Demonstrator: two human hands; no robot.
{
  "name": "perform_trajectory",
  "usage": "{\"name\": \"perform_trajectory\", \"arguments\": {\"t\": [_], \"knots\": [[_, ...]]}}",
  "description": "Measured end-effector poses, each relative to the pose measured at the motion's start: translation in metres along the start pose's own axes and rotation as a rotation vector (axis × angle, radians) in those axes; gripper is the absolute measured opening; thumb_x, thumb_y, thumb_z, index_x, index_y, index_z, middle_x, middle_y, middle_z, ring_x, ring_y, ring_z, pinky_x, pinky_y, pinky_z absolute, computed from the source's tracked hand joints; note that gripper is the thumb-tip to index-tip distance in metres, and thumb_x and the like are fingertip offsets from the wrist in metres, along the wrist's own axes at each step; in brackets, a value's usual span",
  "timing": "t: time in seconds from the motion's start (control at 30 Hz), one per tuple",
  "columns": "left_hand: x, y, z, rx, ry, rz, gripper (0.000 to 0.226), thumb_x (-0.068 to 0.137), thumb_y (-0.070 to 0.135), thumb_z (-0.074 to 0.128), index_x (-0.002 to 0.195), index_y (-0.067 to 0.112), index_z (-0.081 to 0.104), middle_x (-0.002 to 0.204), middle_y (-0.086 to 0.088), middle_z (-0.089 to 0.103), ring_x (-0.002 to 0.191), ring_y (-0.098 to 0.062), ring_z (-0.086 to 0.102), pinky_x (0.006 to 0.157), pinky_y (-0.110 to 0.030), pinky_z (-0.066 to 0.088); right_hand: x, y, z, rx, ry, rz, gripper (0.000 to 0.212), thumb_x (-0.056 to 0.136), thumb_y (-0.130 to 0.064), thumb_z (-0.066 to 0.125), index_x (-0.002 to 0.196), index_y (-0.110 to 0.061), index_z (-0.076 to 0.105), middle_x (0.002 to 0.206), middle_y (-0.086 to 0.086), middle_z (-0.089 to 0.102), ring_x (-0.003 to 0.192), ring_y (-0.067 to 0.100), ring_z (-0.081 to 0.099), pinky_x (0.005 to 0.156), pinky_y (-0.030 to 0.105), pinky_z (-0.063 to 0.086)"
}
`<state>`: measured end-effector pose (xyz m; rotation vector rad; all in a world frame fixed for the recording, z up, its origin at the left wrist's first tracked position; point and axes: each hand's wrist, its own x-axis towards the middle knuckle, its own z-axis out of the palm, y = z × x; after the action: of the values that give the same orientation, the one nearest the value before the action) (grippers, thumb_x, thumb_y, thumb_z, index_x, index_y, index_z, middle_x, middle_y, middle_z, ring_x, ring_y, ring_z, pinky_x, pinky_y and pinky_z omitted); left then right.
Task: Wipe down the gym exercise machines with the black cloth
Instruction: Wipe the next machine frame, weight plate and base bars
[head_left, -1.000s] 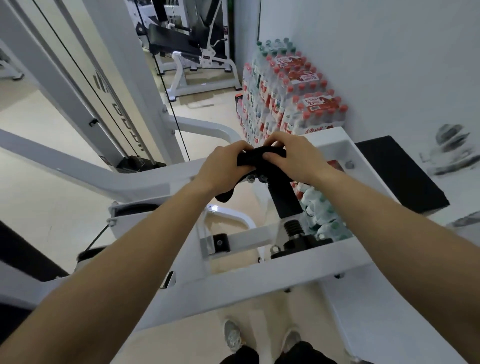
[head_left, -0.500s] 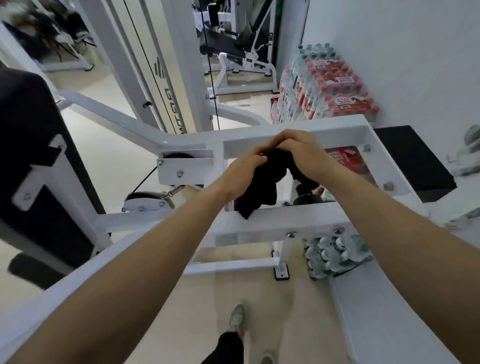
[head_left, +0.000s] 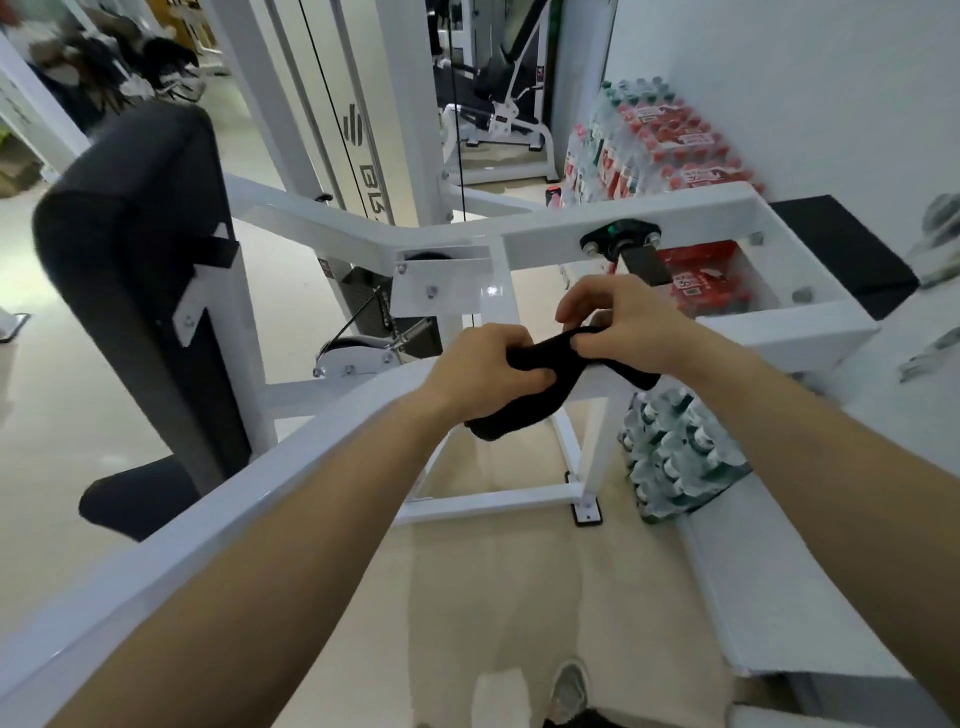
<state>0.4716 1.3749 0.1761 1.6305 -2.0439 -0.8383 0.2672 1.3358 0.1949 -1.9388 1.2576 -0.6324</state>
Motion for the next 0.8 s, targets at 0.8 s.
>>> {"name": "perform_trajectory", "arguments": {"t": [0.8], "knots": [[-0.114,-0.134,0.077,0.016,-0.202,-0.17,0.015,0.092,0.038,0.063,0.1,0.026,0.063,0.088,0.006,0.068,0.077,-0.014,0.066,0.061,-0.028,0.049,-0.094,0.046,0.182,-0.21,-0.289,0.383,0.015,0.096,-0.018,0.054,0.103,-0.029,0.06,0.097,-0.006,0.066,0.088,0.017,0.064,0.082,0.037,0.054]]}}
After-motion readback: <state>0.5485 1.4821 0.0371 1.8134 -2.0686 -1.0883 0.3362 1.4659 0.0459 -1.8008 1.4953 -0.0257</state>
